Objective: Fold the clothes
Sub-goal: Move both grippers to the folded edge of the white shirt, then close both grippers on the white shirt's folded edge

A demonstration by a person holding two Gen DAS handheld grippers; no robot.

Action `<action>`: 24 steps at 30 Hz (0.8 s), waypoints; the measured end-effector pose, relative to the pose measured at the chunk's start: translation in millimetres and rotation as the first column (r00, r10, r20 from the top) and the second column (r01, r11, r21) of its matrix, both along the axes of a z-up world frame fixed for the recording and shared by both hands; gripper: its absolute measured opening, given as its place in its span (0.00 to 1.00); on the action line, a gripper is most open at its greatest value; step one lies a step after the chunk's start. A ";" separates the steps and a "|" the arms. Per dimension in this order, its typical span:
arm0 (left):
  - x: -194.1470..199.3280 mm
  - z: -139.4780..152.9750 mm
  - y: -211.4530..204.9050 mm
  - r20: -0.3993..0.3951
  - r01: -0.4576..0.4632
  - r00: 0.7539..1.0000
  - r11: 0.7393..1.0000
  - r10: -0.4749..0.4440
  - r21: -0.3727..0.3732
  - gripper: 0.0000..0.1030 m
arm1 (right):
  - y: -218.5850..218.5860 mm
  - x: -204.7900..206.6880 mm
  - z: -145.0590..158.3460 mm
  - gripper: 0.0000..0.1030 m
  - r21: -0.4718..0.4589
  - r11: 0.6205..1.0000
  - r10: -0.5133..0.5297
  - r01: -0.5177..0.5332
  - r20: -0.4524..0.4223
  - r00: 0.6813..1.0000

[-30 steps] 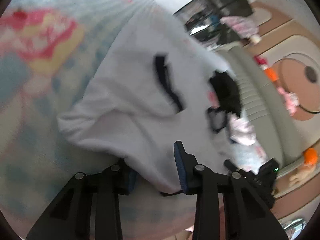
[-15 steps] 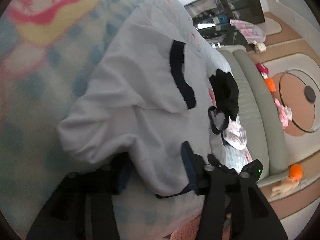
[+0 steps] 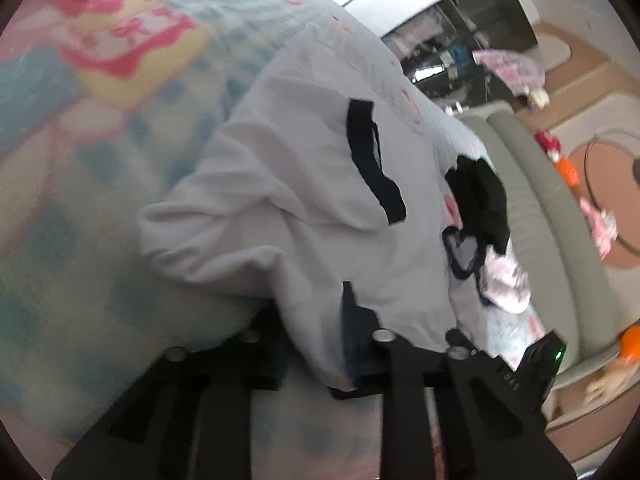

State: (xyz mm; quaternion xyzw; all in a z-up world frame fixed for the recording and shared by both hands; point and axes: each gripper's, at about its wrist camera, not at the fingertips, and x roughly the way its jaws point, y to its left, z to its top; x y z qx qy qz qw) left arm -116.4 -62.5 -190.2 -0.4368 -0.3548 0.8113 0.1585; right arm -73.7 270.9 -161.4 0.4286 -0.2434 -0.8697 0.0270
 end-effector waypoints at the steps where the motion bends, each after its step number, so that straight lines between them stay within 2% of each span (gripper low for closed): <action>1: -0.2 1.1 -2.4 -0.008 0.006 1.000 1.000 -0.006 0.010 0.13 | 3.4 2.2 0.1 0.47 -0.017 1.000 -0.016 0.016 -0.009 1.000; 3: 1.1 7.9 -5.1 -0.033 0.022 0.999 1.000 -0.022 0.003 0.13 | 9.7 6.0 0.9 0.35 -0.047 0.998 -0.046 0.045 -0.023 0.999; 5: 2.7 17.0 -8.8 -0.066 0.026 0.997 1.000 -0.027 -0.018 0.13 | 12.9 9.0 5.4 0.29 -0.066 0.996 -0.059 0.056 -0.047 0.997; 8: 1.7 23.0 -12.1 -0.094 0.018 0.995 1.000 -0.018 0.001 0.13 | 12.0 12.0 16.7 0.22 -0.081 0.996 -0.052 0.044 -0.104 0.993; 11: -1.4 10.0 -12.3 -0.042 0.000 0.999 1.000 0.000 -0.011 0.13 | 3.0 -2.6 11.5 0.22 -0.053 0.998 -0.025 0.021 -0.078 0.997; 13: -2.6 -2.4 -16.6 -0.006 -0.001 1.000 0.999 0.001 0.049 0.14 | 3.7 -12.0 -3.2 0.22 -0.056 0.998 -0.022 0.020 -0.029 0.999; 15: -4.0 -11.2 -19.5 0.020 -0.003 1.000 0.995 0.001 0.101 0.14 | 7.1 -13.1 -9.2 0.23 -0.068 0.998 -0.013 0.012 -0.019 1.000; 24: -14.3 -17.5 -13.5 0.057 0.018 0.998 0.994 -0.024 0.104 0.15 | 5.3 -21.5 -14.4 0.24 -0.084 0.996 0.011 -0.011 0.000 1.000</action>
